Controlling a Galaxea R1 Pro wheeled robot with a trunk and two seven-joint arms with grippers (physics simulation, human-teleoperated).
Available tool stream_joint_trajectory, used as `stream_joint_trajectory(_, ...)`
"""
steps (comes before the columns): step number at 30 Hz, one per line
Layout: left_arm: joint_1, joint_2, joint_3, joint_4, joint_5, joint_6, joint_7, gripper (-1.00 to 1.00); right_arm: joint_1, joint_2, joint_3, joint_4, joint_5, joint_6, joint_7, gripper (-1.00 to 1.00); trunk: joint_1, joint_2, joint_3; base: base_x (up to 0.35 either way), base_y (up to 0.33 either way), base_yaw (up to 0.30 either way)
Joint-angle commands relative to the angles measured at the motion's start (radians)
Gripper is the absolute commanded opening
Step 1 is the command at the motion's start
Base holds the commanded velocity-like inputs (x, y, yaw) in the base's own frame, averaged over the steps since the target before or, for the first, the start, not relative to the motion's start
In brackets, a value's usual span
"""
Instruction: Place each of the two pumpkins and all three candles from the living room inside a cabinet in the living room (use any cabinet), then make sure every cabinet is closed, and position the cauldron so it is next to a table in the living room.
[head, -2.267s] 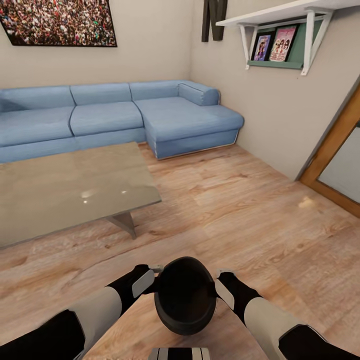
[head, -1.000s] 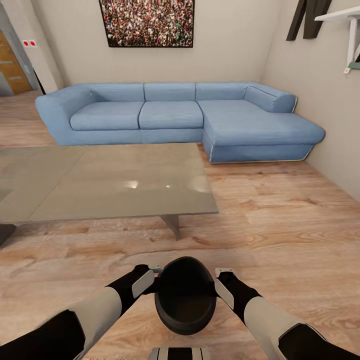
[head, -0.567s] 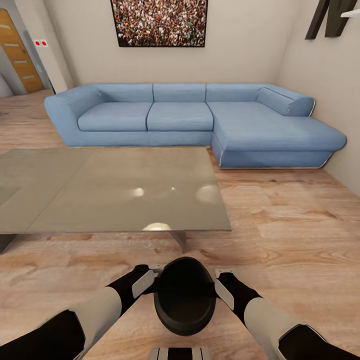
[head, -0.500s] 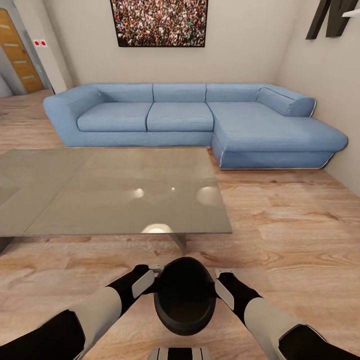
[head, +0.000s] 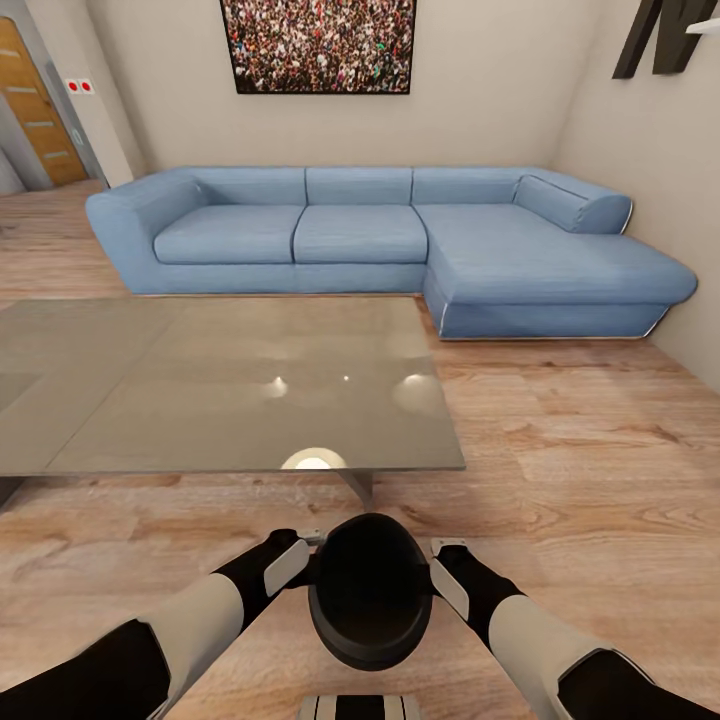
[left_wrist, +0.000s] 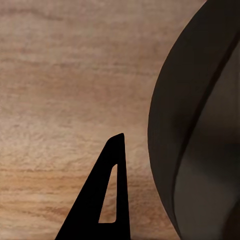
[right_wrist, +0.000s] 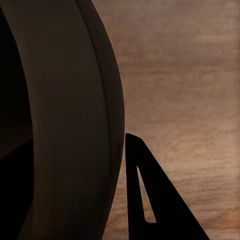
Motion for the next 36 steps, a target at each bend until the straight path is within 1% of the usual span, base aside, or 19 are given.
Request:
stream_joint_trajectory(1, 0.000, 0.001, -0.004, 0.001, -0.014, 0.006, 0.005, -1.00, 0.000, -0.001, -0.003, -0.001, 0.019, 0.002, -0.001, -1.00, 0.000, 0.000, 0.000, 0.000, 0.000, 0.000)
stream_joint_trajectory(6, -0.001, 0.001, -0.003, 0.001, -0.014, 0.005, 0.005, -1.00, -0.001, -0.001, -0.003, 0.002, 0.019, -0.024, 0.000, -1.00, 0.000, 0.000, 0.000, 0.000, 0.000, 0.000)
stream_joint_trajectory(27, 0.000, 0.001, -0.003, 0.001, -0.014, 0.004, 0.005, -1.00, 0.000, -0.001, -0.003, 0.003, 0.018, -0.027, -0.001, -1.00, 0.000, 0.000, 0.000, 0.000, 0.000, 0.000)
stream_joint_trajectory(28, 0.001, 0.001, -0.003, 0.001, -0.014, 0.004, 0.005, -1.00, 0.000, 0.000, -0.003, 0.004, 0.018, -0.027, -0.001, 1.00, 0.000, 0.000, 0.000, 0.000, 0.000, 0.000)
stream_joint_trajectory(29, 0.002, 0.001, -0.003, 0.001, -0.014, 0.004, 0.005, 1.00, 0.000, 0.000, -0.002, 0.005, 0.018, -0.027, -0.001, 1.00, 0.000, 0.000, 0.000, 0.000, 0.000, 0.000)
stream_joint_trajectory(32, 0.004, 0.001, -0.003, 0.001, -0.014, 0.004, 0.005, 1.00, -0.001, 0.001, -0.002, 0.005, 0.018, -0.027, -0.001, 1.00, 0.000, 0.000, 0.000, 0.000, 0.000, 0.000)
stream_joint_trajectory(36, 0.005, 0.001, -0.004, 0.001, -0.015, -0.019, 0.005, 1.00, 0.000, 0.001, -0.002, 0.005, 0.018, -0.027, -0.001, 1.00, 0.000, 0.000, 0.000, 0.000, 0.000, 0.000)
